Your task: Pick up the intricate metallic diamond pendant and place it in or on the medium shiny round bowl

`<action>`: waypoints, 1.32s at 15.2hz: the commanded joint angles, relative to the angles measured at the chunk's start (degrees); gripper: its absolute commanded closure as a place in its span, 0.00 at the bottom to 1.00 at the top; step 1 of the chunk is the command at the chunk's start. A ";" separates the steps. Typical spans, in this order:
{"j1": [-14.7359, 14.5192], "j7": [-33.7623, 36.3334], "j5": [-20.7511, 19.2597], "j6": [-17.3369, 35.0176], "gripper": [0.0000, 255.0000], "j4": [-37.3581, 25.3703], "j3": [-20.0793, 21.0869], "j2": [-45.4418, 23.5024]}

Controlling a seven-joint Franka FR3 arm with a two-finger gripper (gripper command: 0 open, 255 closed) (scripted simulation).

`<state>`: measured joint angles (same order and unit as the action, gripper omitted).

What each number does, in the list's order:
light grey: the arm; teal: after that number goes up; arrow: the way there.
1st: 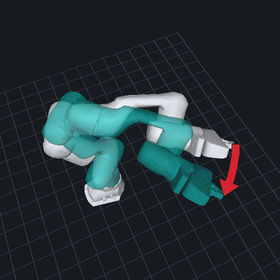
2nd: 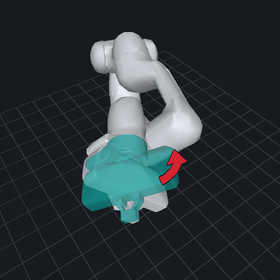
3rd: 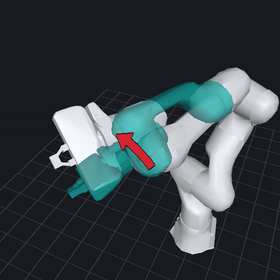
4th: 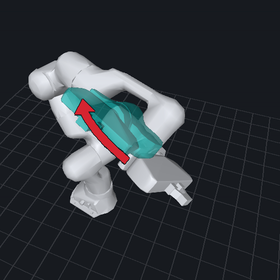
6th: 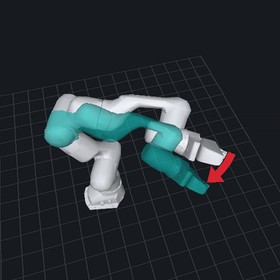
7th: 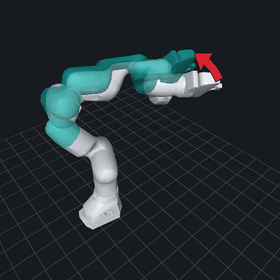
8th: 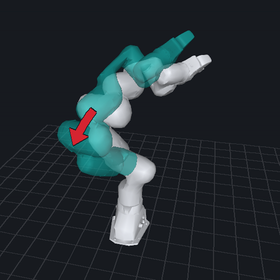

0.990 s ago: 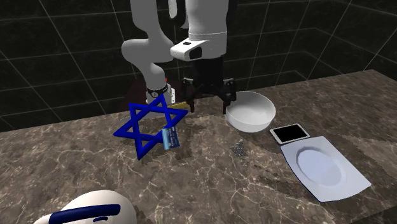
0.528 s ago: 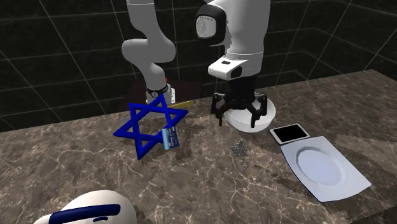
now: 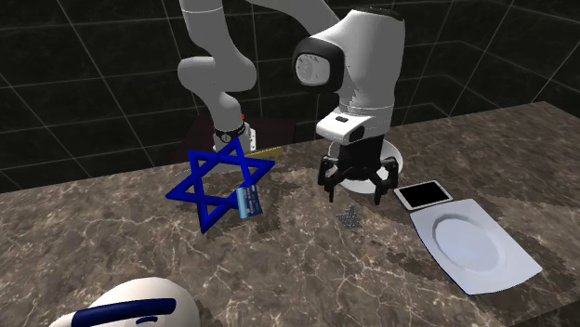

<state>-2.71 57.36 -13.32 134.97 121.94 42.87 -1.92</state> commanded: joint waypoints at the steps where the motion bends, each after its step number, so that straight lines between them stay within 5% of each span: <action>1: -0.13 1.19 -1.61 1.09 0.00 0.25 -0.06 -1.36; 8: -0.15 1.18 -1.59 1.08 0.00 0.25 -0.08 -1.34; 9: -0.15 1.18 -1.59 1.08 1.00 0.25 -0.08 -1.34; 20: -0.03 0.19 -0.36 -0.20 1.00 -0.48 0.01 -0.40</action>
<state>-2.69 57.67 -13.93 135.31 121.91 42.80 -2.47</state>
